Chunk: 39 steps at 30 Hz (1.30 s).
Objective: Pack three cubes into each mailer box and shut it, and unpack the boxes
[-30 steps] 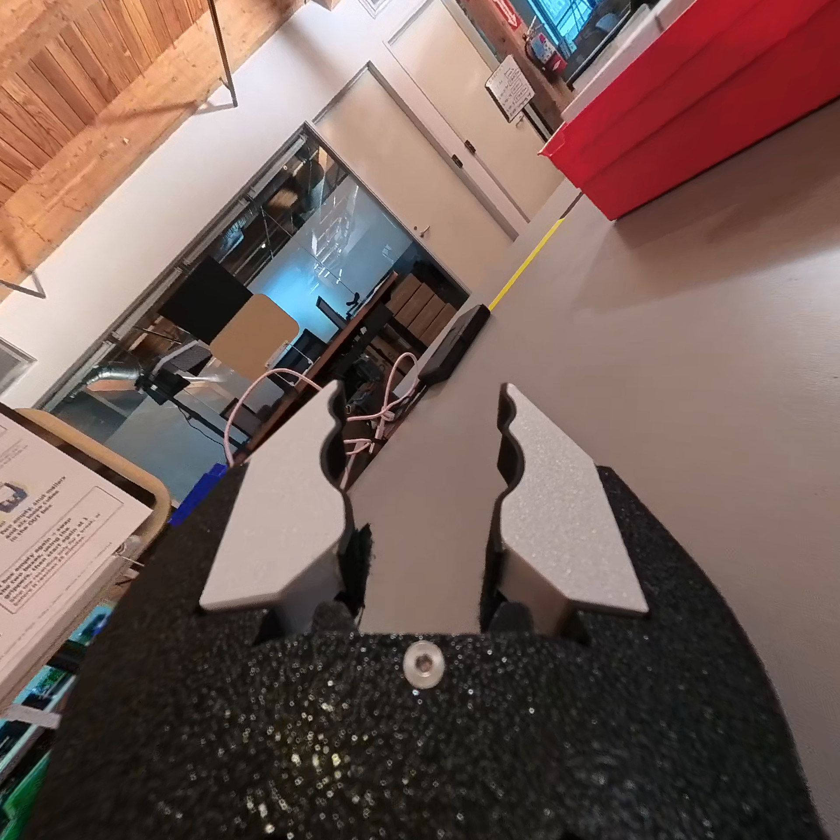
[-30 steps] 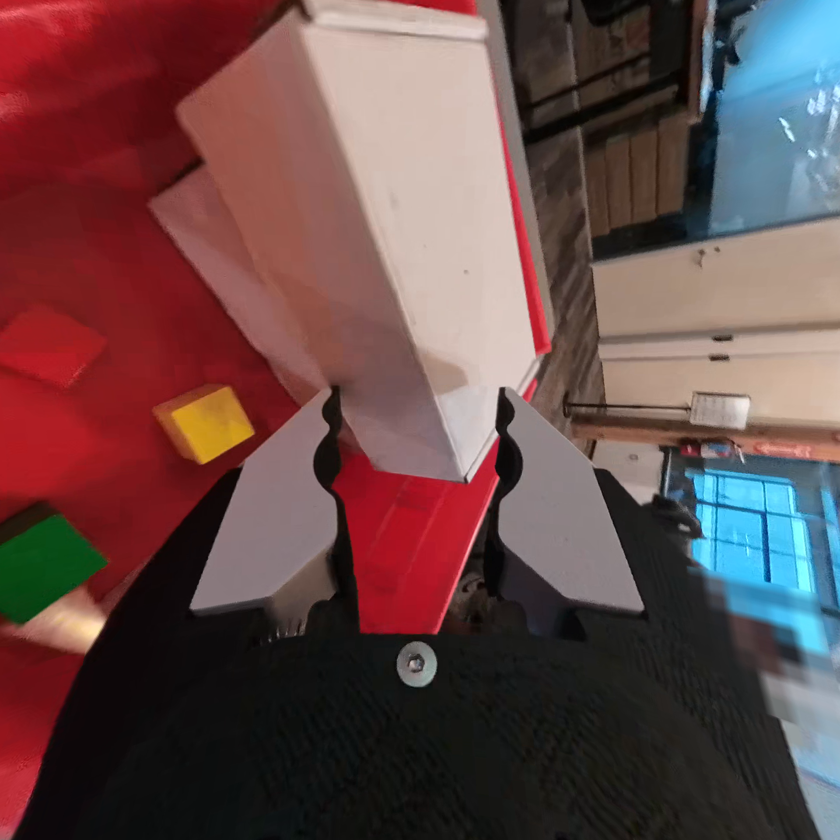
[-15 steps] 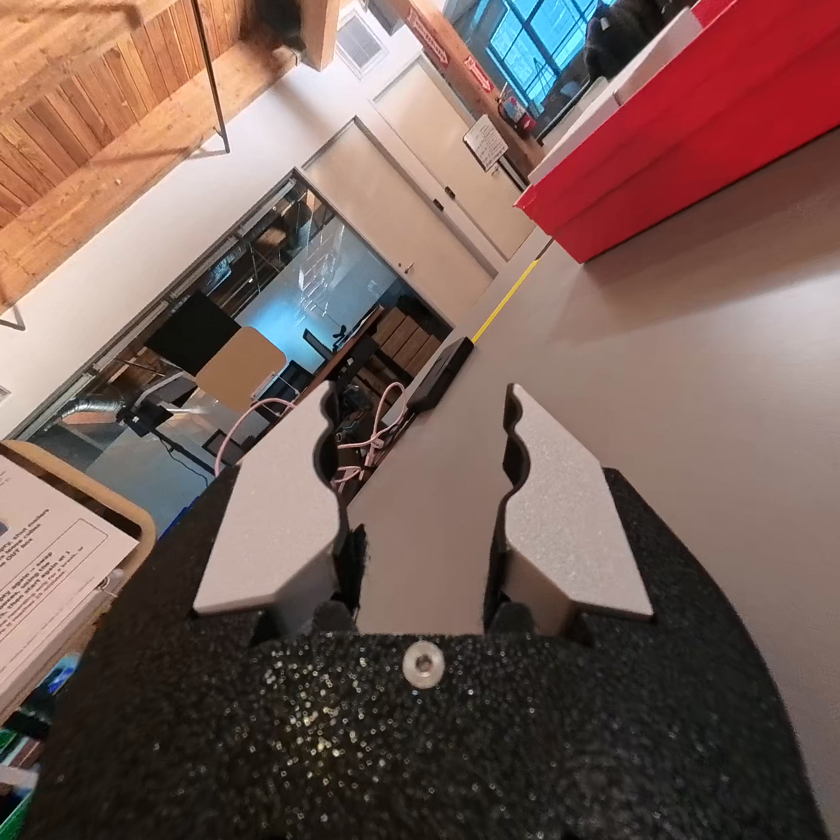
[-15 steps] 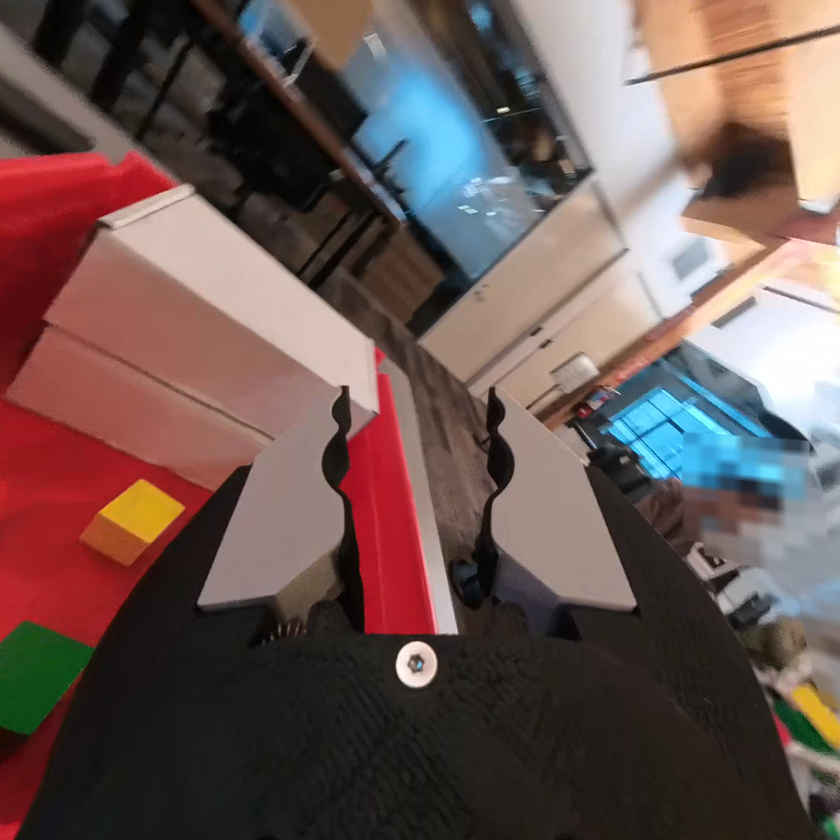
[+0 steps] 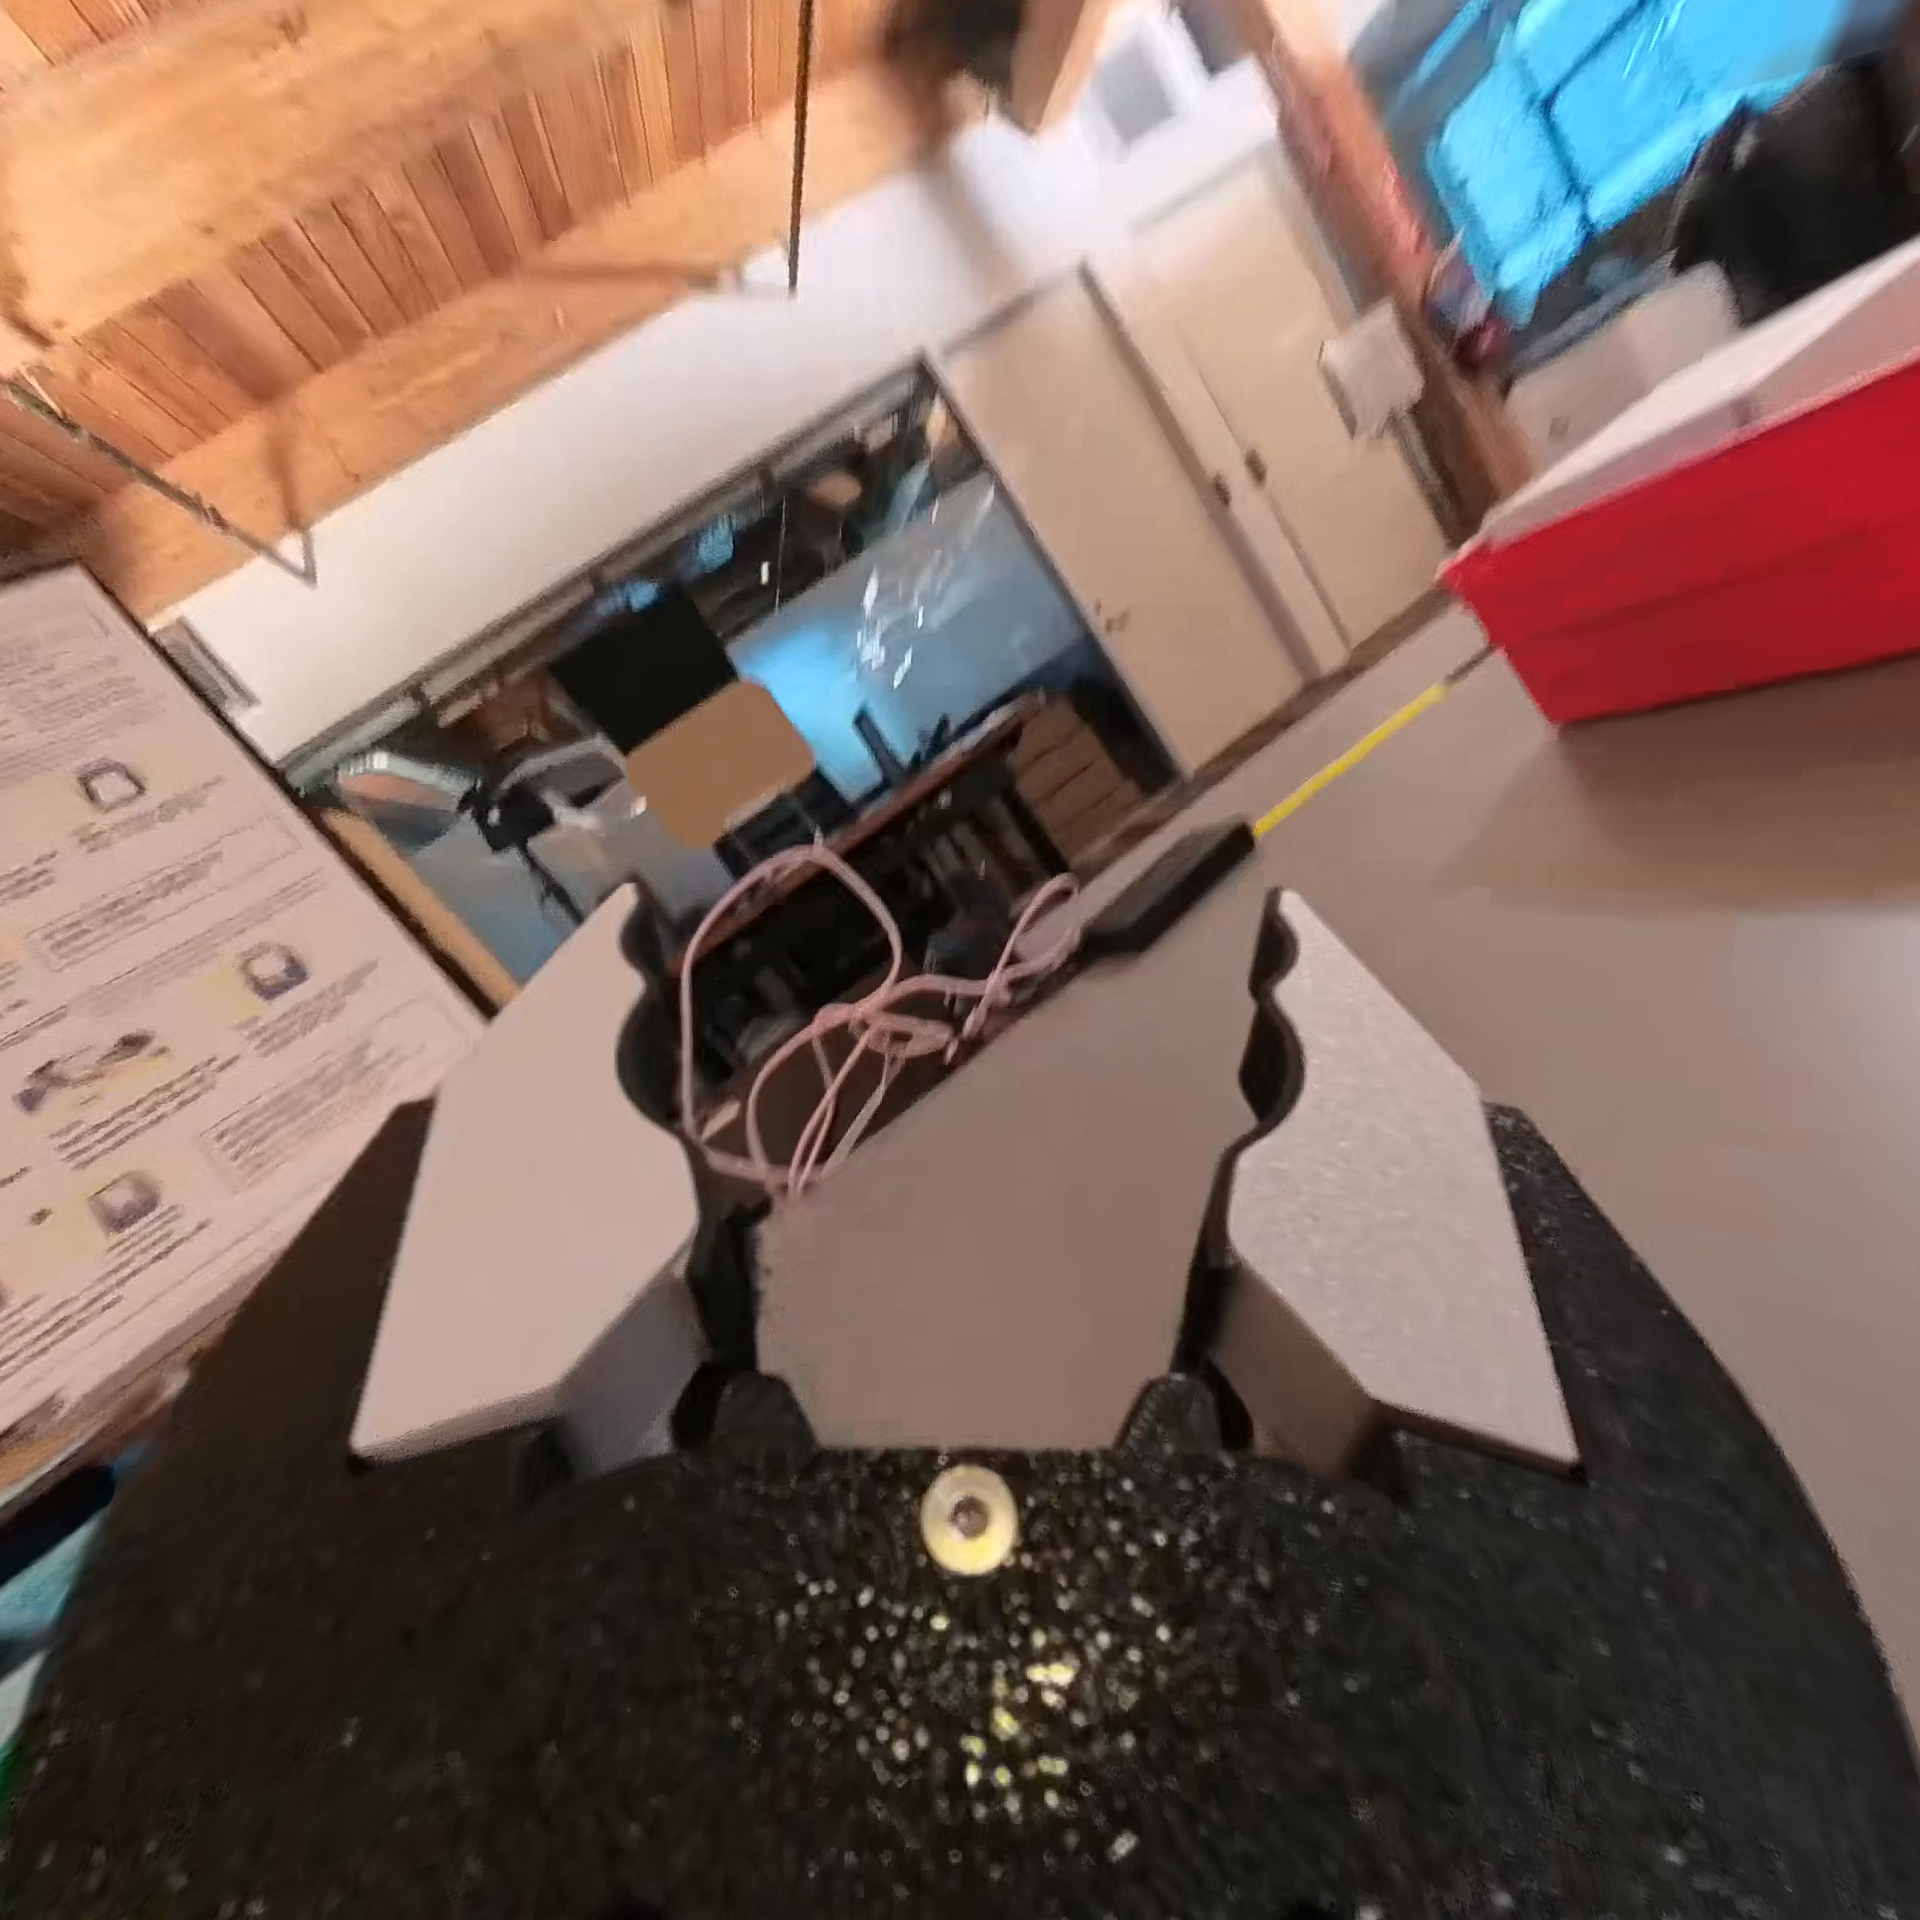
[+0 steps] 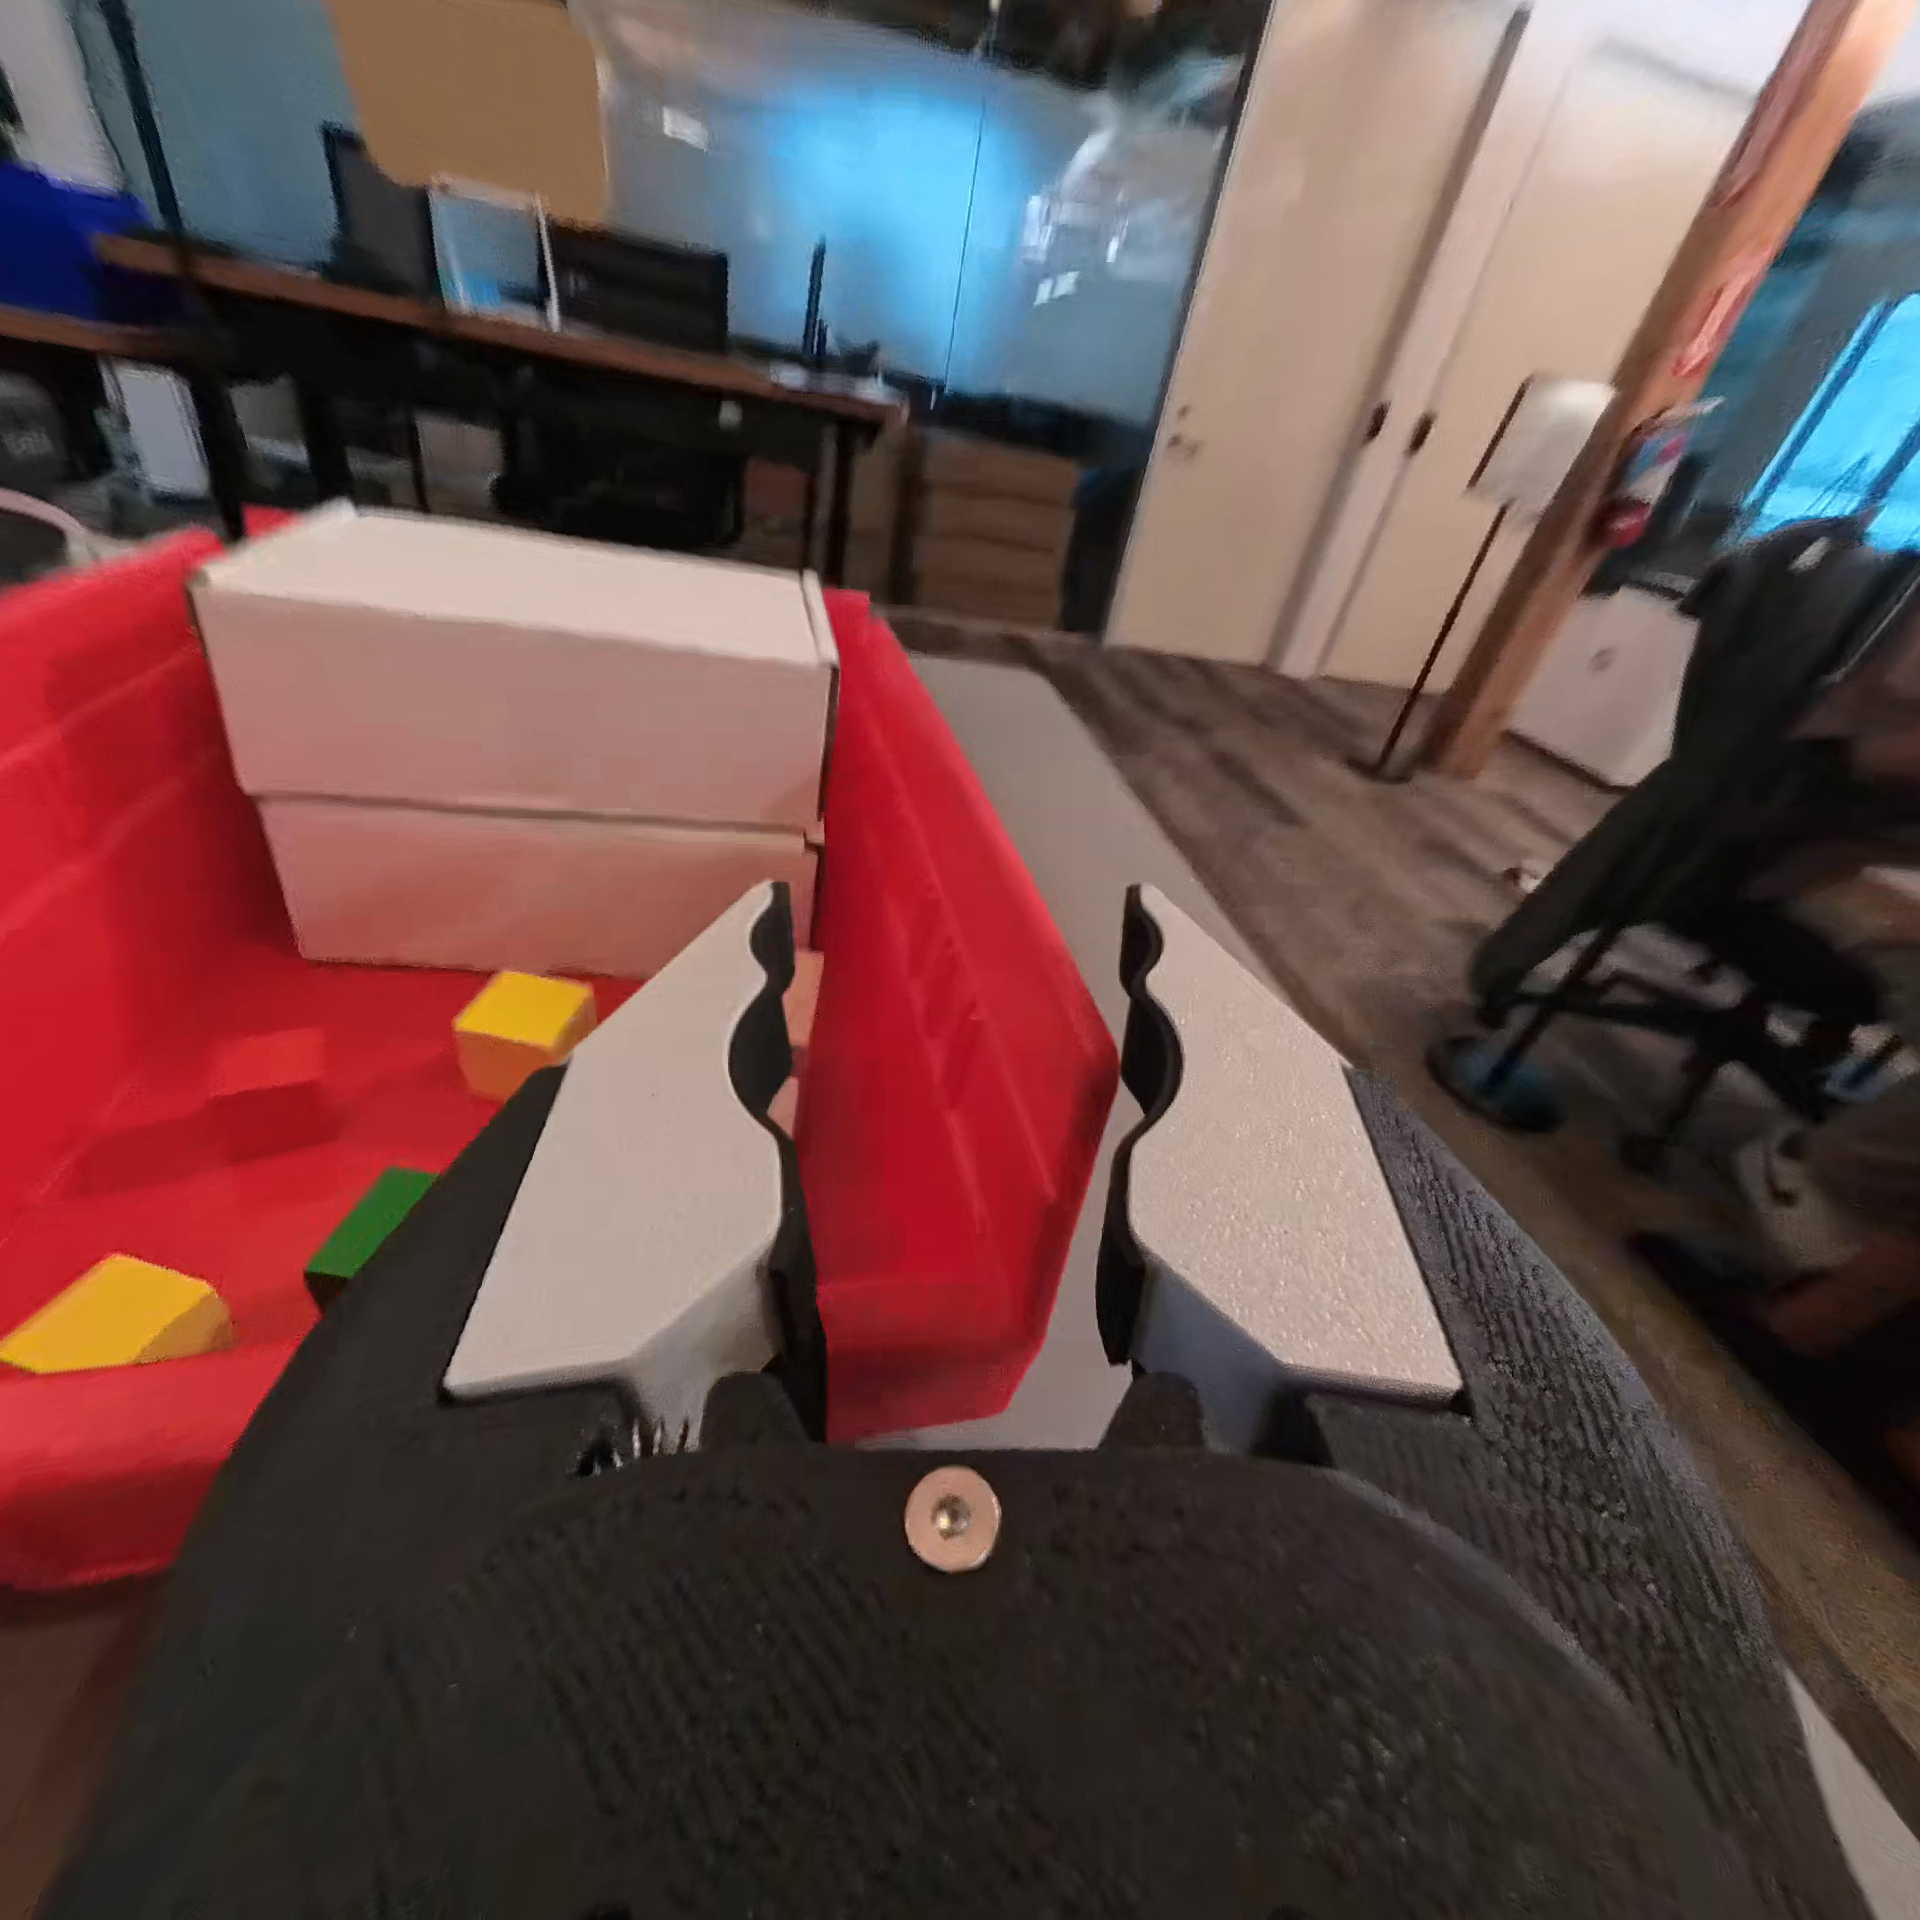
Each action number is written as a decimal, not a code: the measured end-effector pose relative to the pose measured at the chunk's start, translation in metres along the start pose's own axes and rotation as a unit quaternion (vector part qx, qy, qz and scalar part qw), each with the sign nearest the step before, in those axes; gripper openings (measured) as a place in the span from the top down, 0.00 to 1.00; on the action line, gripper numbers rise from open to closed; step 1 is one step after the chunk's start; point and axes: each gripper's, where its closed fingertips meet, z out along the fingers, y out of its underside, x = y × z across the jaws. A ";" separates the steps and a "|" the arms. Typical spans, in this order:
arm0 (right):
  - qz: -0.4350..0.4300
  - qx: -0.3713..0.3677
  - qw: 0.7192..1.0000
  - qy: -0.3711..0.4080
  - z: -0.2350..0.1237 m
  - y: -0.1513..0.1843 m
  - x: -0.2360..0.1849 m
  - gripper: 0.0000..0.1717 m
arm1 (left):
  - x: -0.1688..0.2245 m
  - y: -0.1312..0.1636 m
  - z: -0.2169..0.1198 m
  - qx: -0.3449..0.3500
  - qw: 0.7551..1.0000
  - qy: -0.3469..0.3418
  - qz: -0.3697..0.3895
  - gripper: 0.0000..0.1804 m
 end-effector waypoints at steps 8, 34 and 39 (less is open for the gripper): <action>0.116 -0.051 0.989 -0.071 0.006 0.016 -0.004 0.73 | -0.092 0.073 -0.088 -0.262 0.949 -0.121 -0.122 0.18; 0.146 -0.147 0.966 -0.154 -0.008 0.023 -0.038 0.98 | -0.068 0.129 -0.170 -0.450 0.888 -0.017 -0.098 0.97; 0.133 -0.142 0.965 -0.174 -0.017 0.013 -0.089 0.98 | -0.068 0.102 -0.170 -0.404 0.910 -0.035 -0.086 0.98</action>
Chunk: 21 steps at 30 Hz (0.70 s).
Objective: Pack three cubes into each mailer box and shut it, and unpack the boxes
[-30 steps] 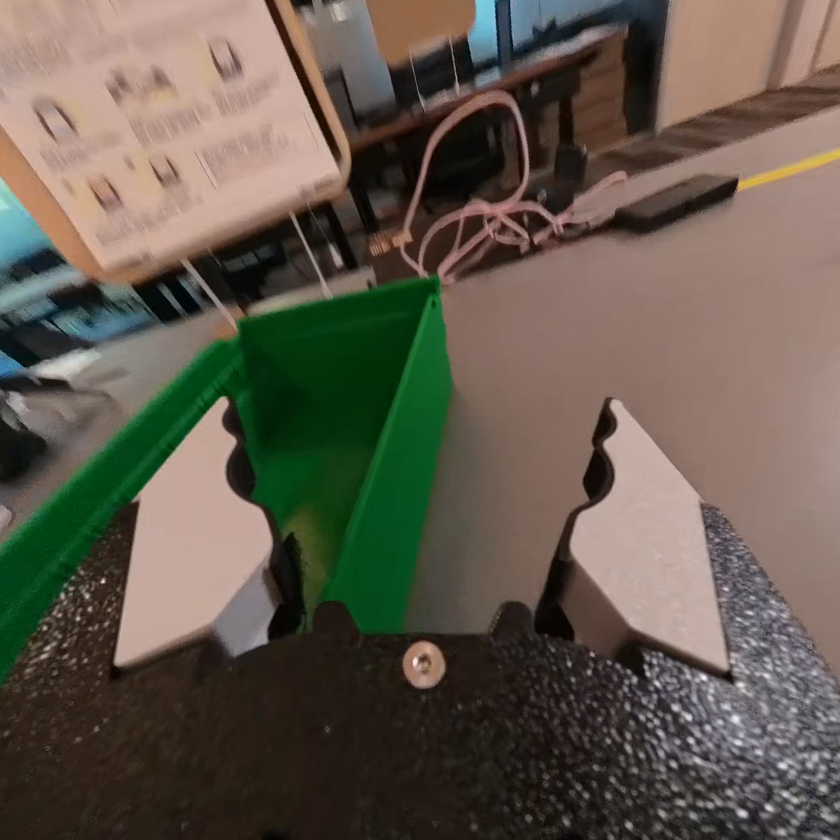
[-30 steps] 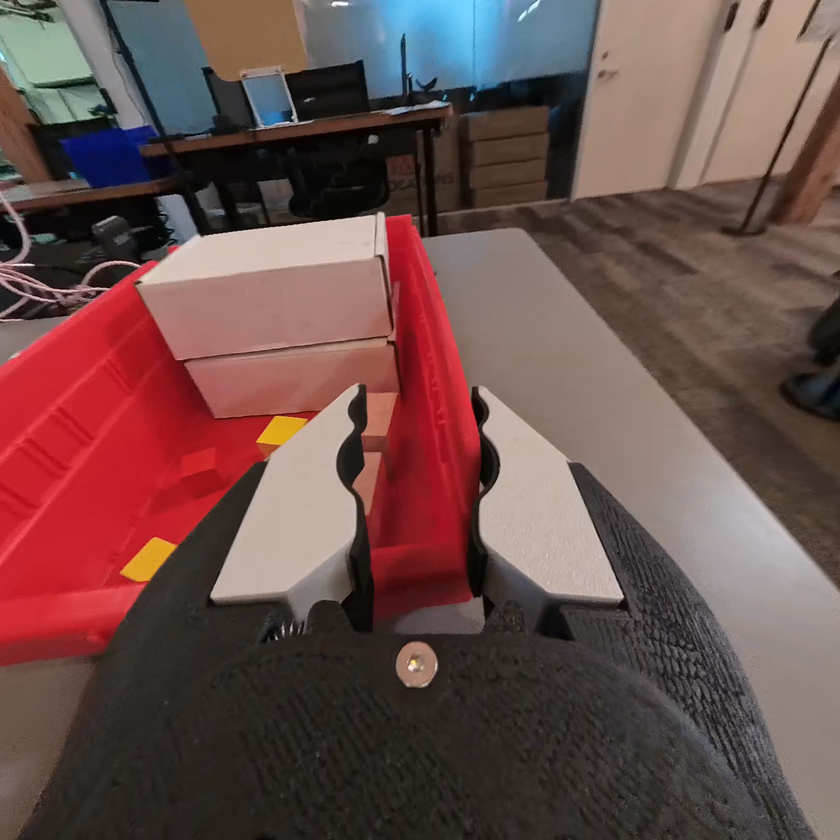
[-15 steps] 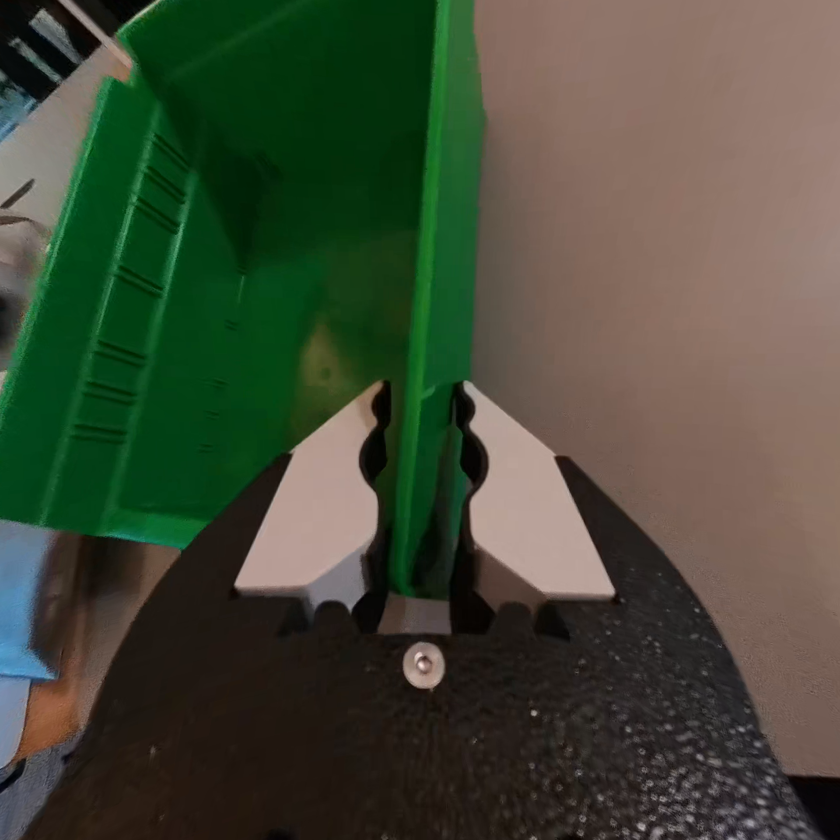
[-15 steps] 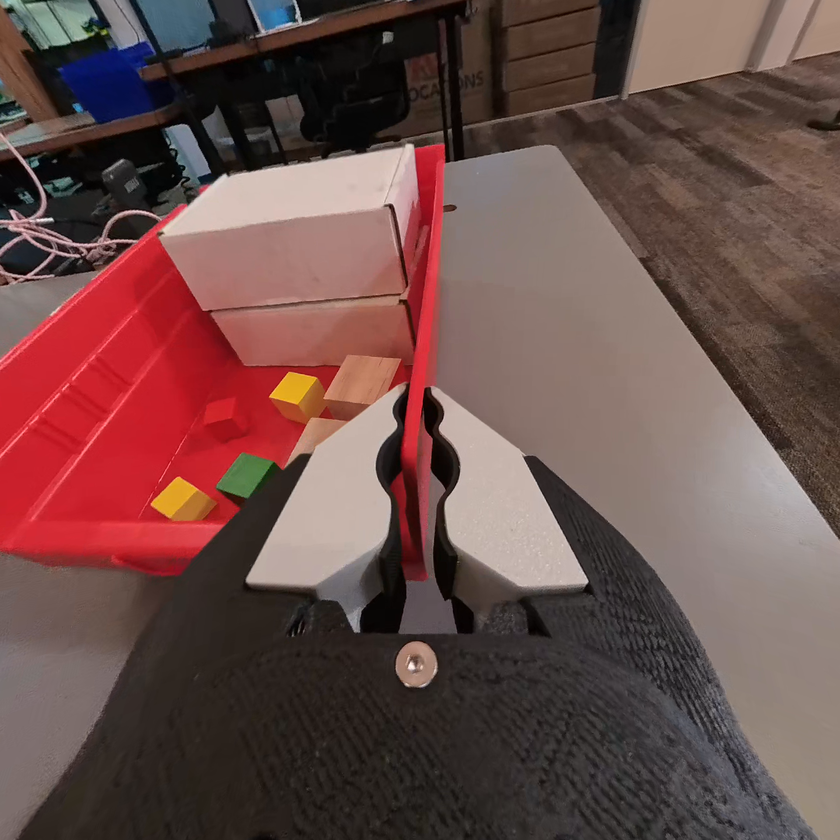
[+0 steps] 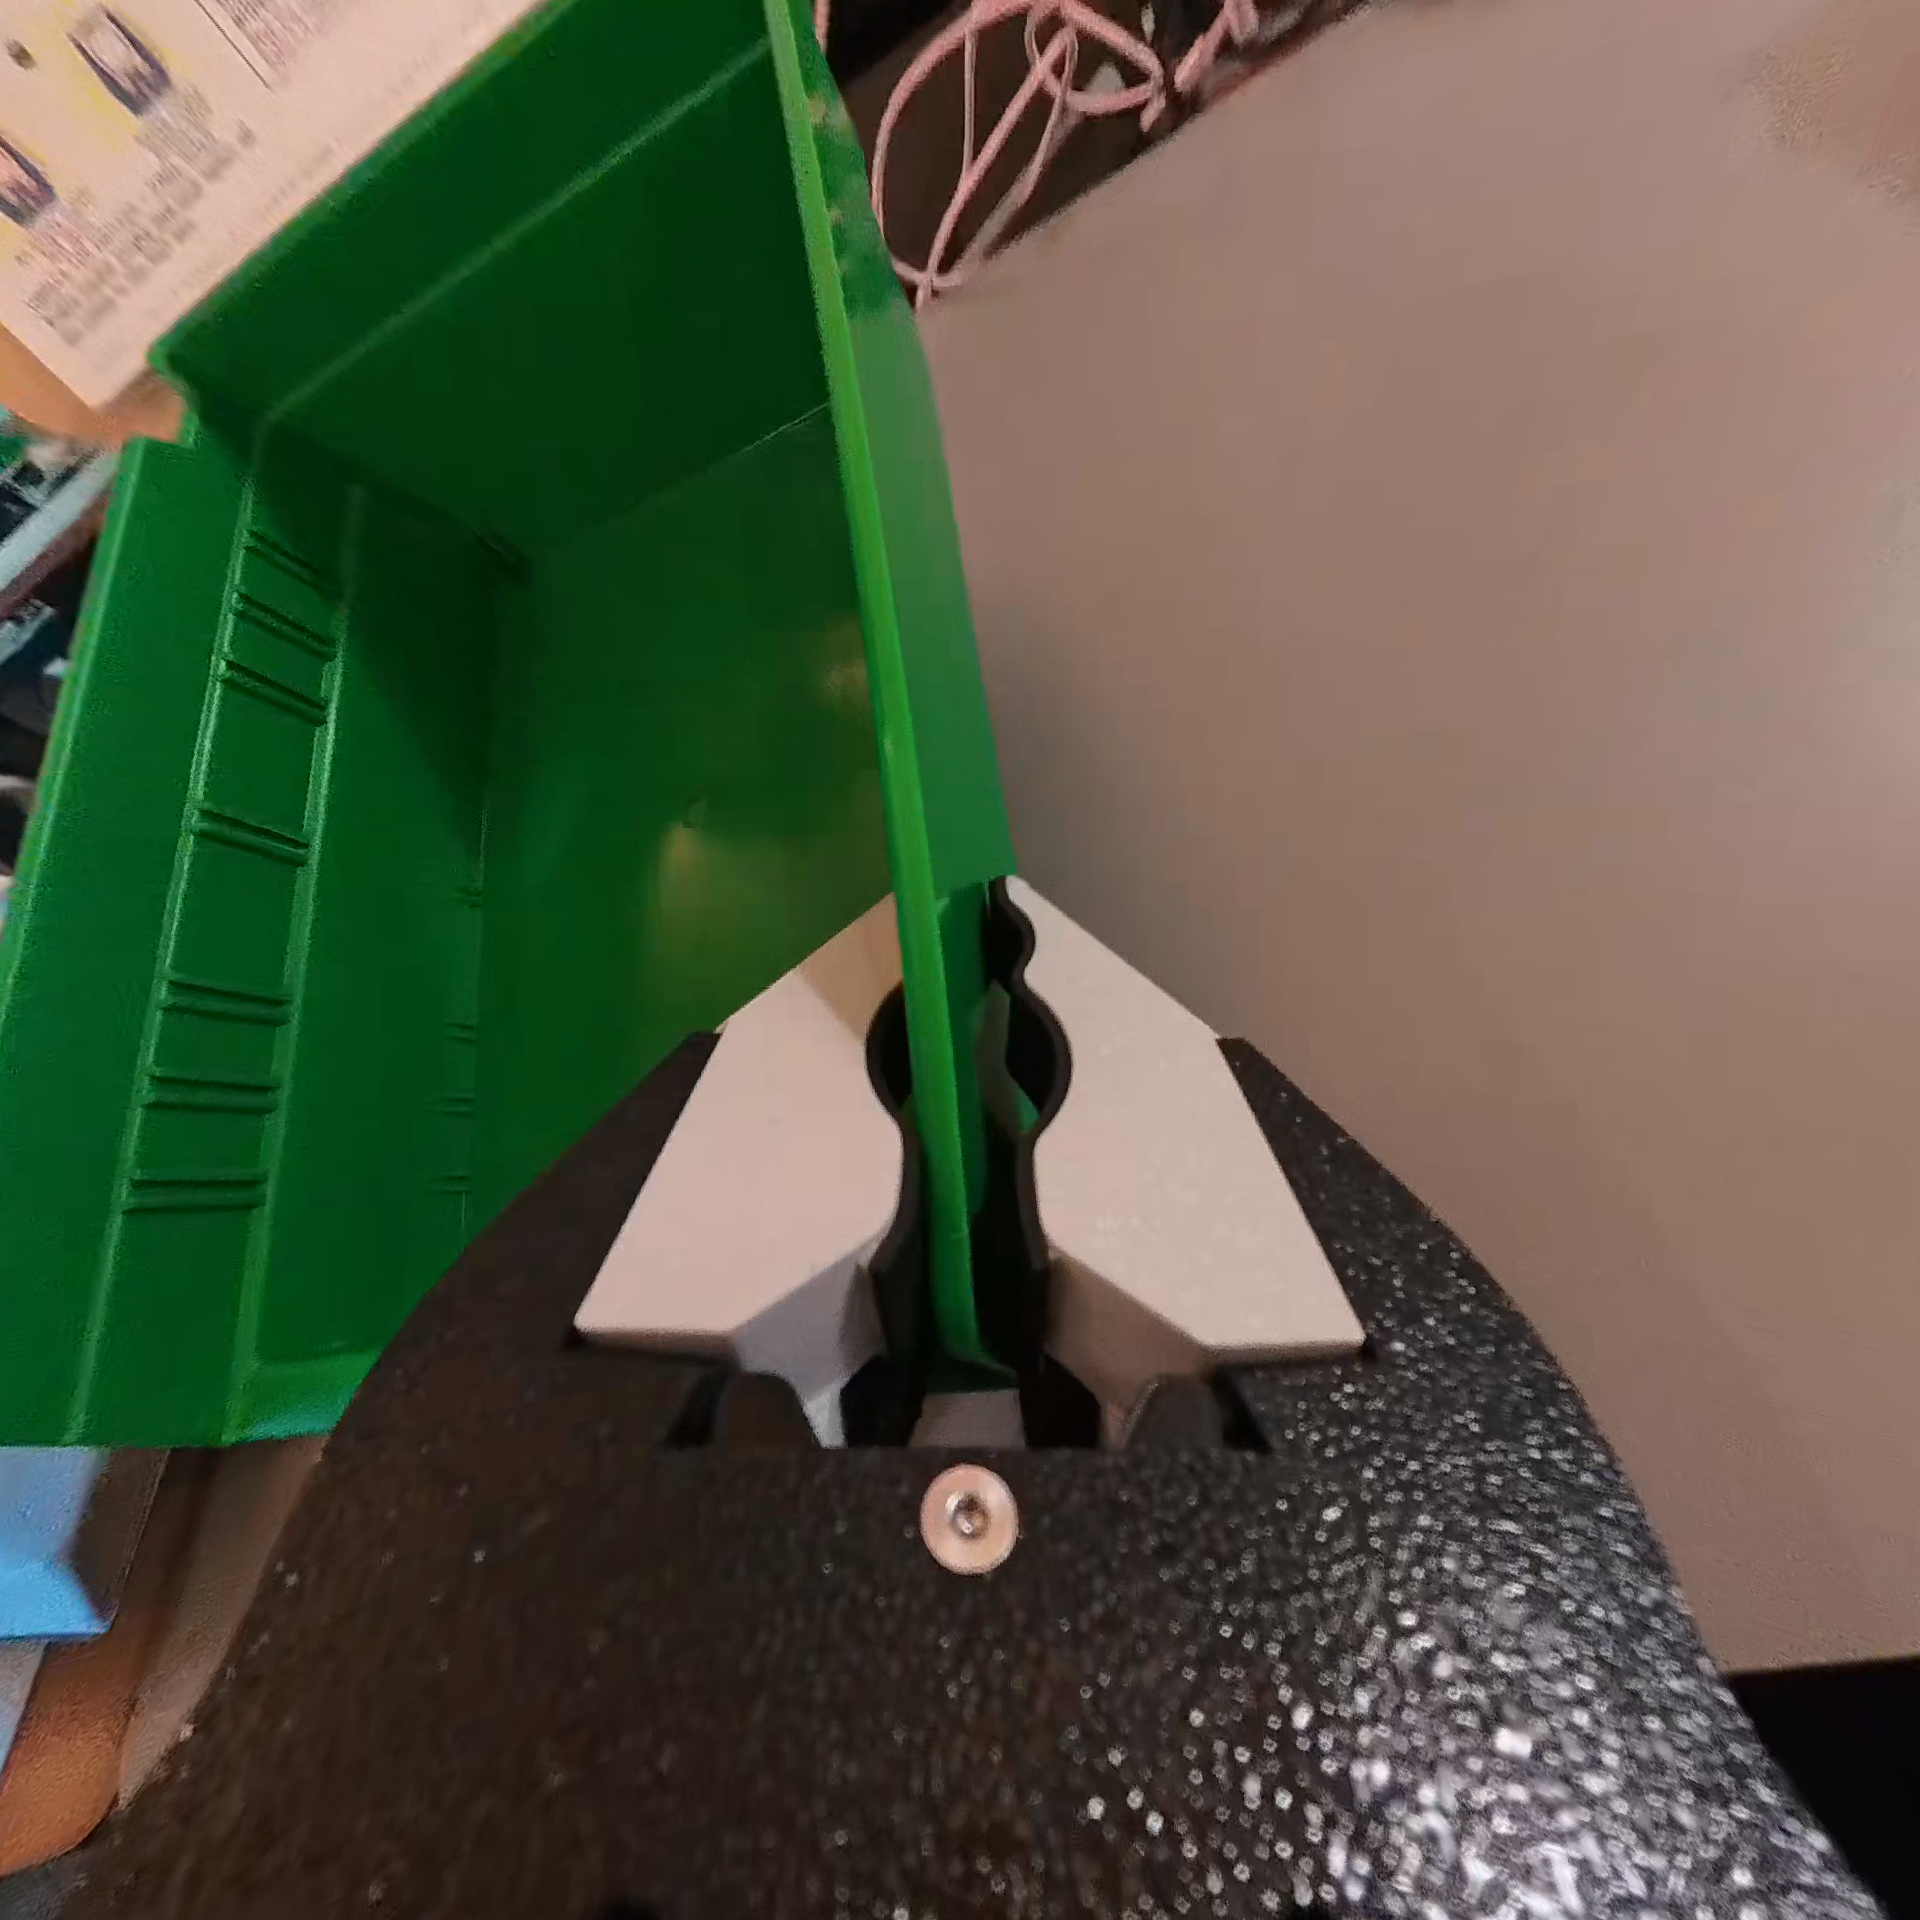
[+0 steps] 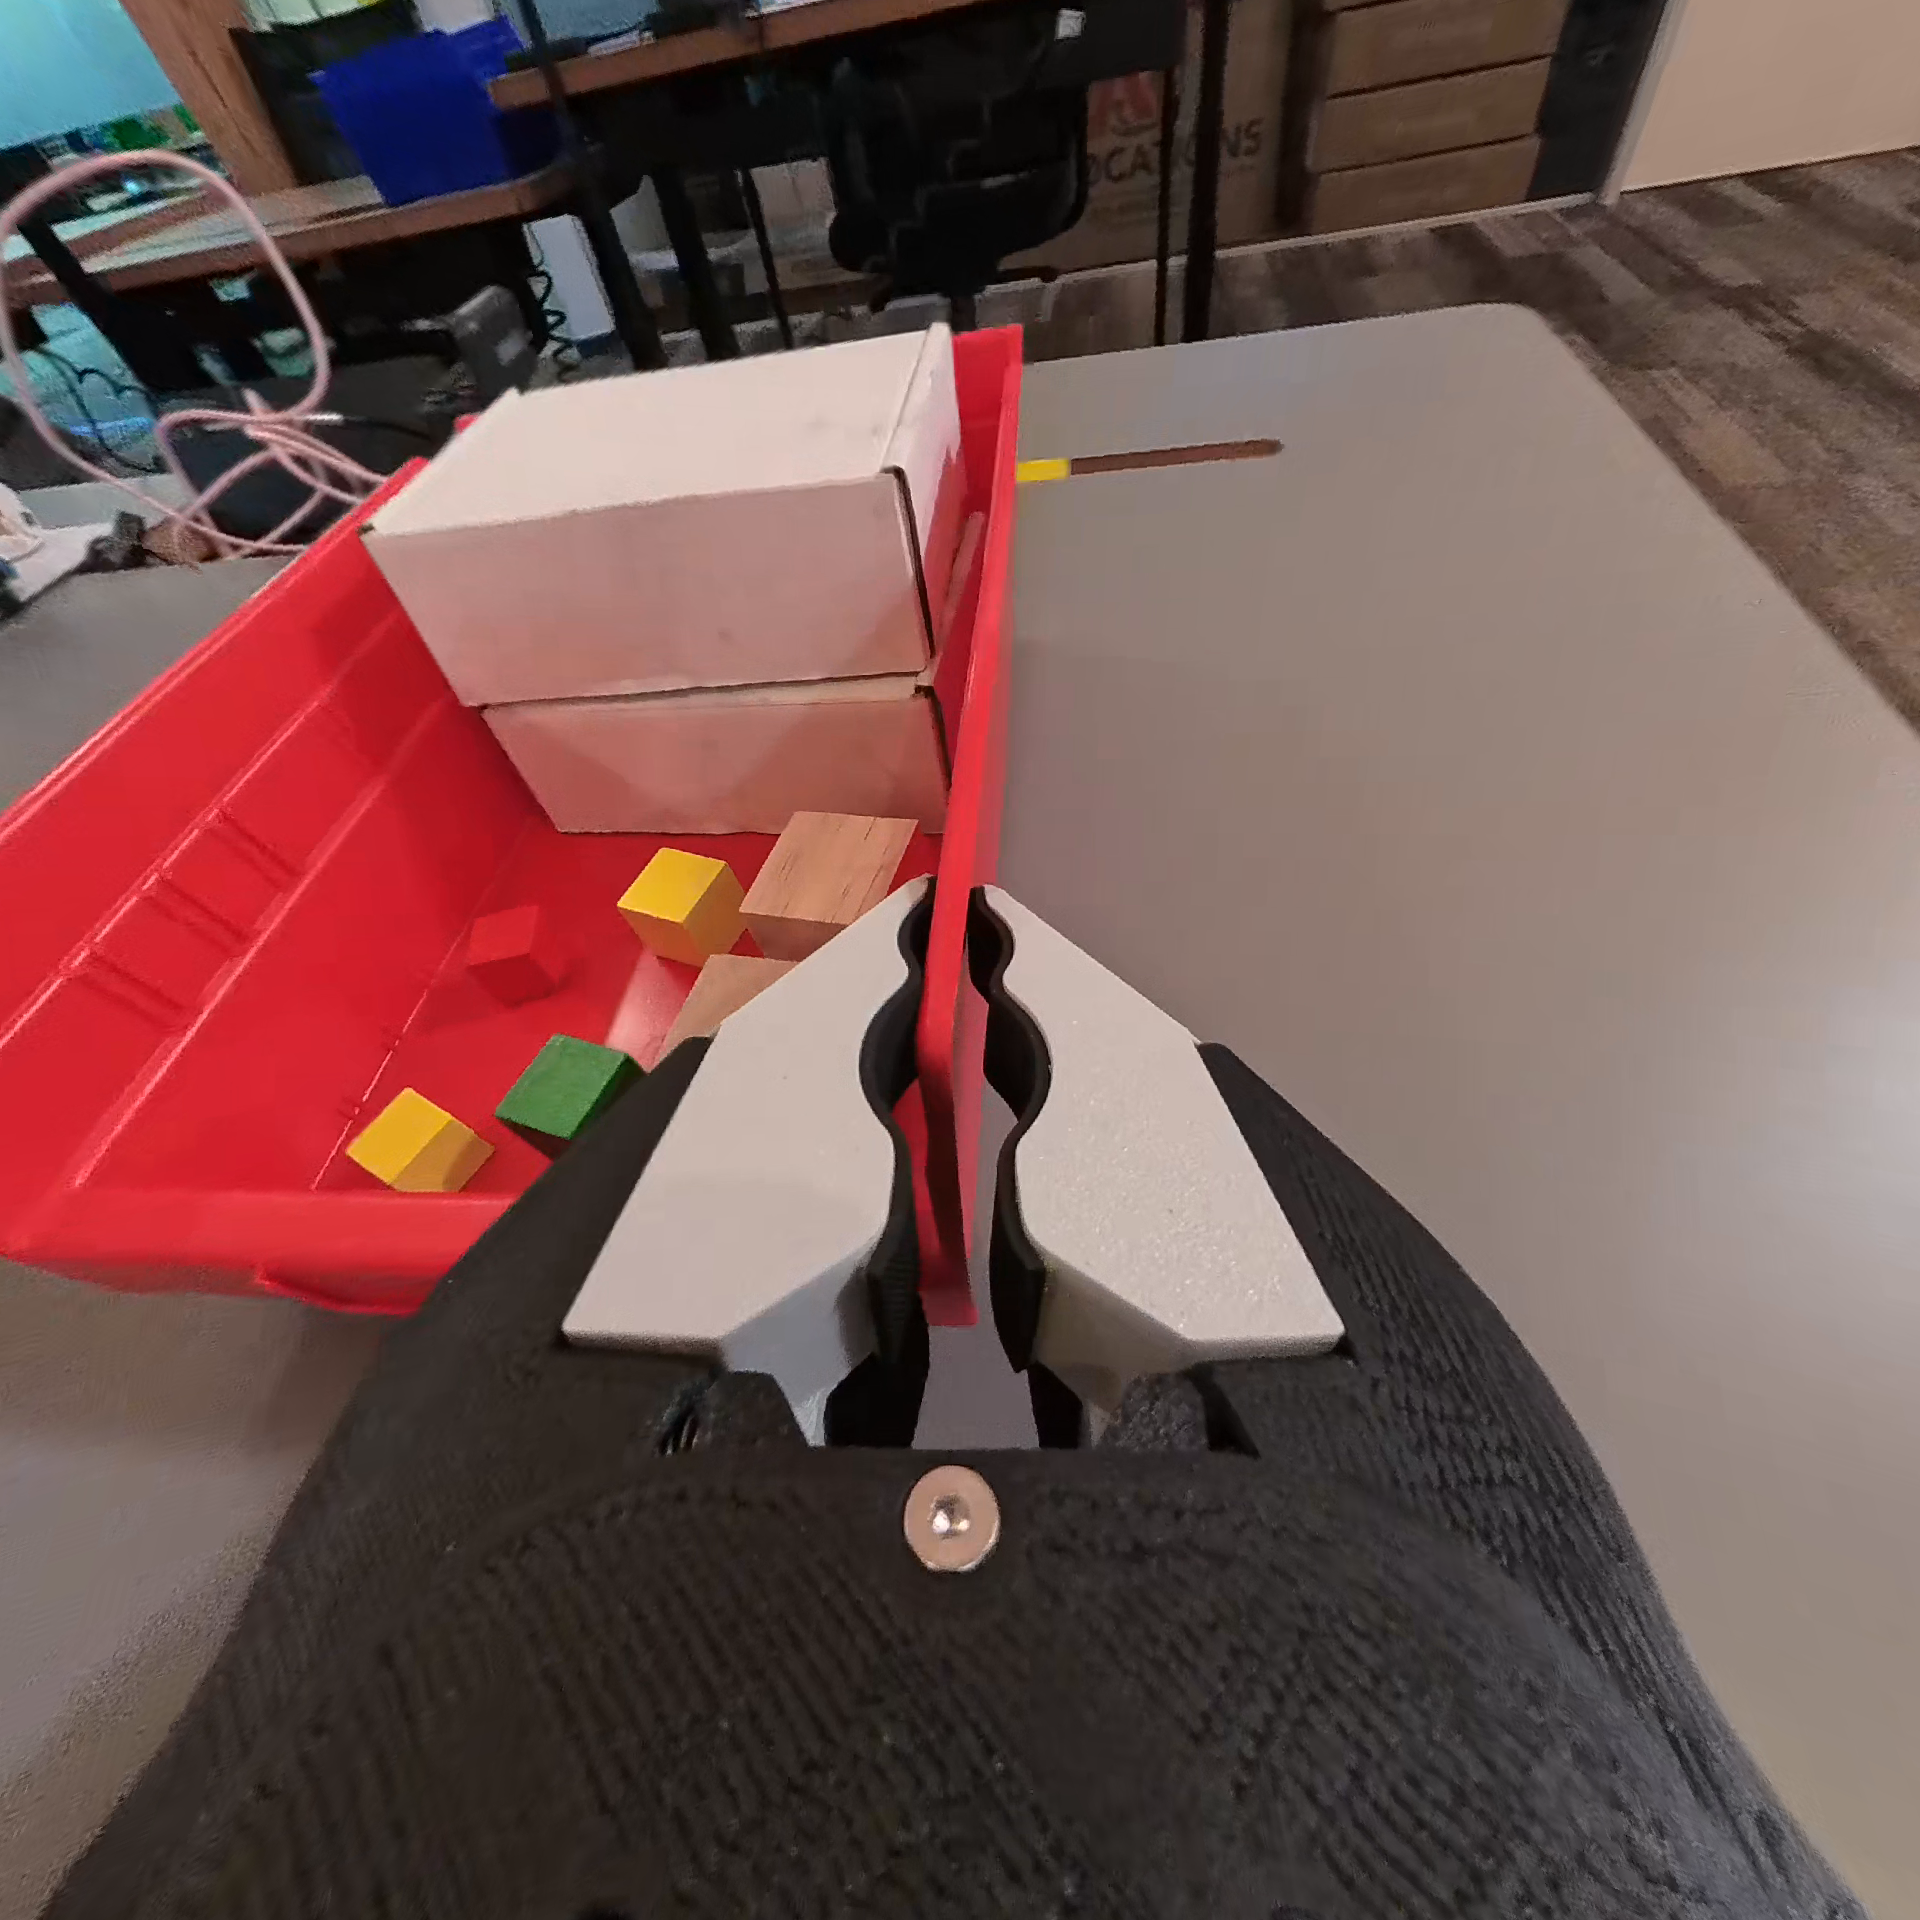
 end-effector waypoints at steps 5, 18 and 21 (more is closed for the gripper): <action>0.010 0.016 0.999 -0.026 0.021 0.002 -0.063 0.99 | 0.005 -0.037 -0.026 0.061 0.998 0.009 -0.029 0.97; -0.014 0.020 0.984 -0.177 0.077 0.020 -0.306 0.99 | 0.005 -0.095 -0.069 0.183 0.982 -0.008 -0.042 0.97; -0.002 0.005 0.970 -0.243 0.083 0.028 -0.368 0.98 | 0.002 -0.099 -0.072 0.187 0.981 -0.013 -0.047 0.97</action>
